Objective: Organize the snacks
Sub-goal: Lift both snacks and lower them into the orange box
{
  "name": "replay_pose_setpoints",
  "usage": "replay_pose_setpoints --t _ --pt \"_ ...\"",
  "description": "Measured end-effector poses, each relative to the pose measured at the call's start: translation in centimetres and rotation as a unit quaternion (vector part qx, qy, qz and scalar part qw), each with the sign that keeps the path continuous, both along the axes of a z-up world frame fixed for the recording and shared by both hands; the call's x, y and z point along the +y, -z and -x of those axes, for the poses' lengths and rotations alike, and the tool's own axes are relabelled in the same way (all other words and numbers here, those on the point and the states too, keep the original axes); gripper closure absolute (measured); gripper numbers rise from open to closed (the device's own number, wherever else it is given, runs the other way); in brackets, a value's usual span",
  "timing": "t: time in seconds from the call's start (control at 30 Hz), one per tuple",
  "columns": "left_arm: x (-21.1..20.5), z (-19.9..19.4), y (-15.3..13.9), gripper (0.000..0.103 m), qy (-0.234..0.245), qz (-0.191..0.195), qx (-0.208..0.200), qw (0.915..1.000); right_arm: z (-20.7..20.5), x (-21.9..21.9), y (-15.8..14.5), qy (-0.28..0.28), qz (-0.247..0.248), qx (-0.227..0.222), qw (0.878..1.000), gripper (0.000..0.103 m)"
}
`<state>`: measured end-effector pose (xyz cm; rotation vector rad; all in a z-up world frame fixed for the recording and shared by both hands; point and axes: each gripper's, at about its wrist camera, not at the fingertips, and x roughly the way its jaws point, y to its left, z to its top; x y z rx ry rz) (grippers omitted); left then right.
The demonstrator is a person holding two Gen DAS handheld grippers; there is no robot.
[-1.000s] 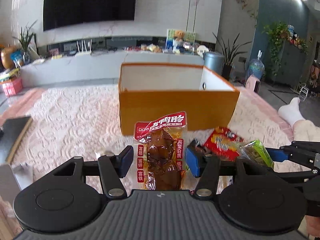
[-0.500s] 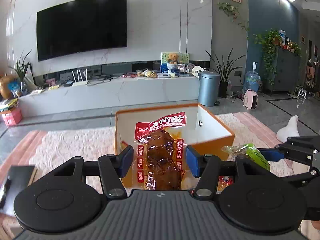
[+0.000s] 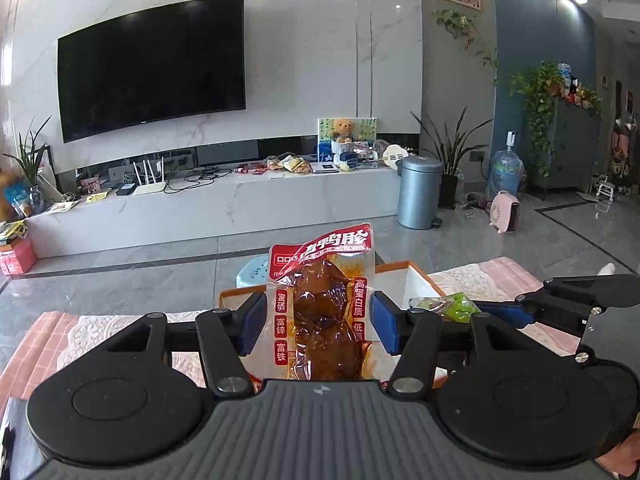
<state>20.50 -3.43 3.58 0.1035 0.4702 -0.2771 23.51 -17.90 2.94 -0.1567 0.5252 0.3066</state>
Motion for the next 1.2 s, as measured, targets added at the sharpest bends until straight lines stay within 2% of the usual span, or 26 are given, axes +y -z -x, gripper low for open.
replay_pose_setpoints --t 0.1,0.23,0.47,0.63,0.87,1.07,1.2 --pt "-0.5 -1.6 1.4 0.039 -0.016 -0.009 0.001 0.9998 -2.5 0.4 0.8 0.005 0.01 0.011 1.0 0.059" --pt "-1.0 -3.9 3.5 0.039 -0.026 -0.012 0.025 0.9993 -5.4 0.7 2.5 0.01 0.021 0.036 0.999 0.059" --pt "-1.2 -7.1 6.3 0.039 -0.042 -0.029 0.069 0.9963 -9.8 0.3 6.5 0.024 0.028 0.107 0.994 0.059" --pt "-1.3 -8.7 8.1 0.039 -0.046 -0.045 0.101 0.9928 -12.1 -0.1 8.8 0.032 0.025 0.149 0.988 0.059" --pt "-1.8 -10.0 10.6 0.038 -0.037 -0.075 0.15 0.9851 -14.0 0.4 11.0 0.03 0.045 0.19 0.98 0.059" --pt "-1.0 -11.1 11.5 0.038 -0.047 -0.059 0.184 0.9799 -15.2 -0.4 12.0 0.036 0.022 0.22 0.975 0.059" --pt "-0.5 -11.8 11.4 0.038 -0.052 -0.049 0.201 0.977 -15.8 0.0 12.3 0.044 0.035 0.236 0.97 0.058"
